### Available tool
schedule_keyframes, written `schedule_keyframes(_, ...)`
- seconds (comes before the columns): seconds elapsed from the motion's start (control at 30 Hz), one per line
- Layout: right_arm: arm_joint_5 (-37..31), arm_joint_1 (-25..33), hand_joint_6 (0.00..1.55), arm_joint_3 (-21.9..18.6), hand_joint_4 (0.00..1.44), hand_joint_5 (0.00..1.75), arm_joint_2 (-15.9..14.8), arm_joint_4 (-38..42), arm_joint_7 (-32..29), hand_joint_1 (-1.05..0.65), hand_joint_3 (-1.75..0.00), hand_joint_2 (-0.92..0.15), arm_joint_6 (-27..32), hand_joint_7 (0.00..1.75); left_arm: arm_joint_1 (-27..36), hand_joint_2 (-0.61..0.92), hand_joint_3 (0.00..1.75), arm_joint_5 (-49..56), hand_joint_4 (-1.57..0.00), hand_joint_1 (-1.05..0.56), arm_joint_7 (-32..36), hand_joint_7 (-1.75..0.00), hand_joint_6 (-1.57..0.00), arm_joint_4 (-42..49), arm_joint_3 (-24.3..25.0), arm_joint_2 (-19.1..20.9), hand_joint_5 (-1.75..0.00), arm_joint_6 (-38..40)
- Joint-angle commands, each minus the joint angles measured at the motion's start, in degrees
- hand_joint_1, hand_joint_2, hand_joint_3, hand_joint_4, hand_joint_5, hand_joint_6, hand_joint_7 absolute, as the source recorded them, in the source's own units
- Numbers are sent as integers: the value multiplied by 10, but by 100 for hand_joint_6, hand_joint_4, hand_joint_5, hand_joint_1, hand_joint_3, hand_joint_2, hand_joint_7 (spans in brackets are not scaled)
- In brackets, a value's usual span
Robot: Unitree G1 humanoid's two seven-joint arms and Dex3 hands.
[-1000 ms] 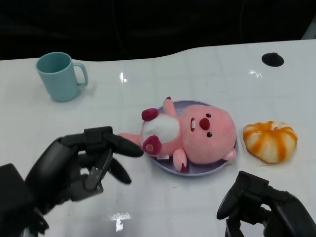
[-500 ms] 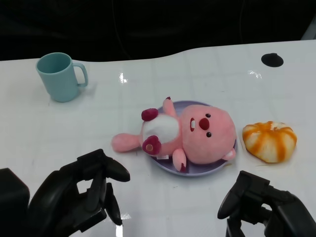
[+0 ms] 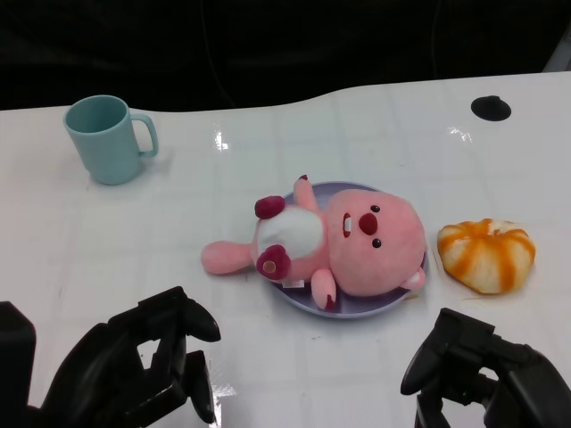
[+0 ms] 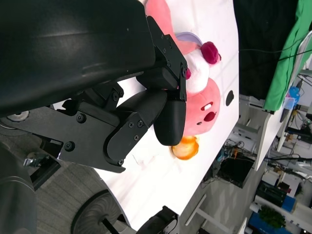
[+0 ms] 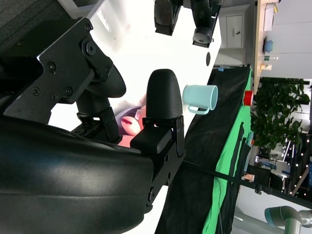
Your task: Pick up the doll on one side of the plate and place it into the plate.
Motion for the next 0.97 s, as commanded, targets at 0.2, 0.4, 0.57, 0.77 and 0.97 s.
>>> schedule_keyframes(0.2,2,7,62,-6,69,175,-6,7,2,13,-142,-38,-17,152,-6,43,142,22,-92,-8,-35,-175,-69,26,-7,10,-175,-44)
schedule_keyframes(0.4,3,9,62,-7,69,175,-5,10,2,15,-143,-39,-19,153,-4,43,142,30,-92,-8,-38,-172,-71,33,-11,9,-175,-54)
schedule_keyframes(0.57,4,8,62,-7,70,175,-4,15,4,16,-143,-39,-29,155,-5,38,150,35,-93,-9,-40,-169,-75,33,-12,9,-175,-58)
schedule_keyframes(0.77,3,10,62,-6,69,175,-5,8,3,16,-142,-40,-22,155,-4,39,151,35,-94,-8,-41,-169,-76,32,-12,8,-175,-58)
schedule_keyframes(0.97,2,4,62,-6,70,175,-3,10,2,12,-142,-39,-21,156,-8,41,148,34,-93,-7,-45,-168,-75,34,-10,10,-175,-58)
